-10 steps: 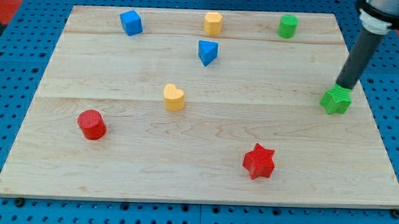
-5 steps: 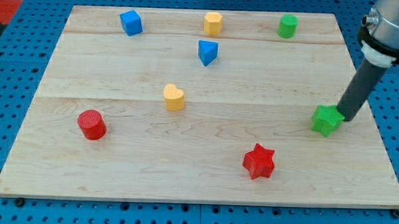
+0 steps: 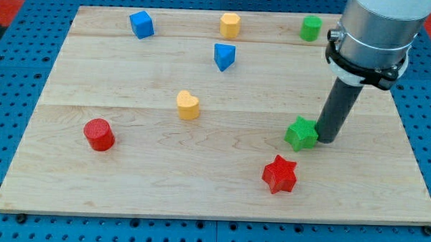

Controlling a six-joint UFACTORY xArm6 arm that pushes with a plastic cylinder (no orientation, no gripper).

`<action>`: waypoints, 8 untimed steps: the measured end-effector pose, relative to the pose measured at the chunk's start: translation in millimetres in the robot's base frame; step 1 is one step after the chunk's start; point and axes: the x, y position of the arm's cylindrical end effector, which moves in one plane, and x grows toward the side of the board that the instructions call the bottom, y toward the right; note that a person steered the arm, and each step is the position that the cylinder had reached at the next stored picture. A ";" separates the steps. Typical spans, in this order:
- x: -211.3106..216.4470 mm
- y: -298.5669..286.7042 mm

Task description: Push the green star to the center of the board

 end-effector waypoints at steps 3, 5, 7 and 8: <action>40.1 -29.3; 3.9 -83.4; -13.7 -31.2; -38.6 -58.5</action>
